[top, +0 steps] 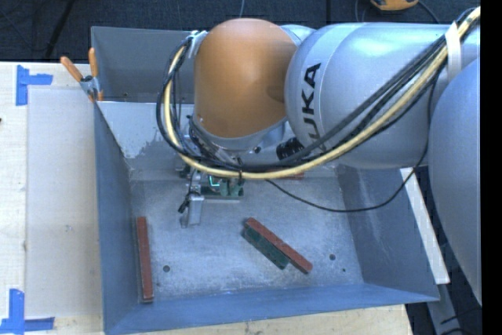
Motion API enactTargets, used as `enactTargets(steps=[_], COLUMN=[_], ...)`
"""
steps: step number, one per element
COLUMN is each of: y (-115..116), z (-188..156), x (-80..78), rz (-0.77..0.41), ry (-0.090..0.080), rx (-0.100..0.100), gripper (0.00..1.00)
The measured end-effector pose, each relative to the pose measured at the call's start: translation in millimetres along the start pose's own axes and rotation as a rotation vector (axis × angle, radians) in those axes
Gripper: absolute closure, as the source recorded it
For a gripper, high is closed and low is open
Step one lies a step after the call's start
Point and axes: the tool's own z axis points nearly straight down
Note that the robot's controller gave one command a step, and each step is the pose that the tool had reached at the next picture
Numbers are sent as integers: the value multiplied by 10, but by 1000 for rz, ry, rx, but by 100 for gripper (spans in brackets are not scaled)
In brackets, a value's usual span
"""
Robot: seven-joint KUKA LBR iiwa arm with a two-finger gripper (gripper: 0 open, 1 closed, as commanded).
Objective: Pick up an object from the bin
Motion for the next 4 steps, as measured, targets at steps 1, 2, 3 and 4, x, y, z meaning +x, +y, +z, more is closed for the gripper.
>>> enactTargets(steps=[1,2,3,4], y=[-8,-203,-640,-929], z=[-47,-49,4,542], x=[-16,-128,-379,-359], rz=[3,-152,-346,-267], ry=[-7,-8,-11,-14], rx=[-2,-4,1,-2], gripper=[0,0,0,0])
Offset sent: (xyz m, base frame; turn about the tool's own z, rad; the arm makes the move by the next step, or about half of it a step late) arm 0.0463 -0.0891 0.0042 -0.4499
